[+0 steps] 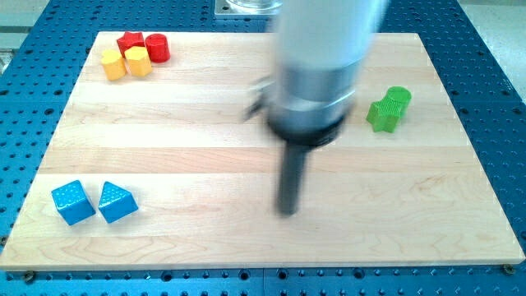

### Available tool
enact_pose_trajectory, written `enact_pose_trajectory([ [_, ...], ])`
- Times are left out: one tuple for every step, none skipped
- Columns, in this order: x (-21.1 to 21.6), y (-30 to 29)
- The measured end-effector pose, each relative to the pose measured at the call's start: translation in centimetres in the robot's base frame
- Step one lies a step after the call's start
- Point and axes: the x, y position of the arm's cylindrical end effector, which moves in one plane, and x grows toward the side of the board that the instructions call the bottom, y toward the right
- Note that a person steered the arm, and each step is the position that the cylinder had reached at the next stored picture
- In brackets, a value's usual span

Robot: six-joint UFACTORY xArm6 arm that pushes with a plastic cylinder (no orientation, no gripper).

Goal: Move the blue cube to the center of the board

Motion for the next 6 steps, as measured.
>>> enact_pose_trajectory([
  [1.5, -15.5],
  [0.9, -27.9],
  [-0.2, -26.3],
  [-0.8, -20.3],
  [-3.1, -20.2],
  [-5.9, -19.9],
])
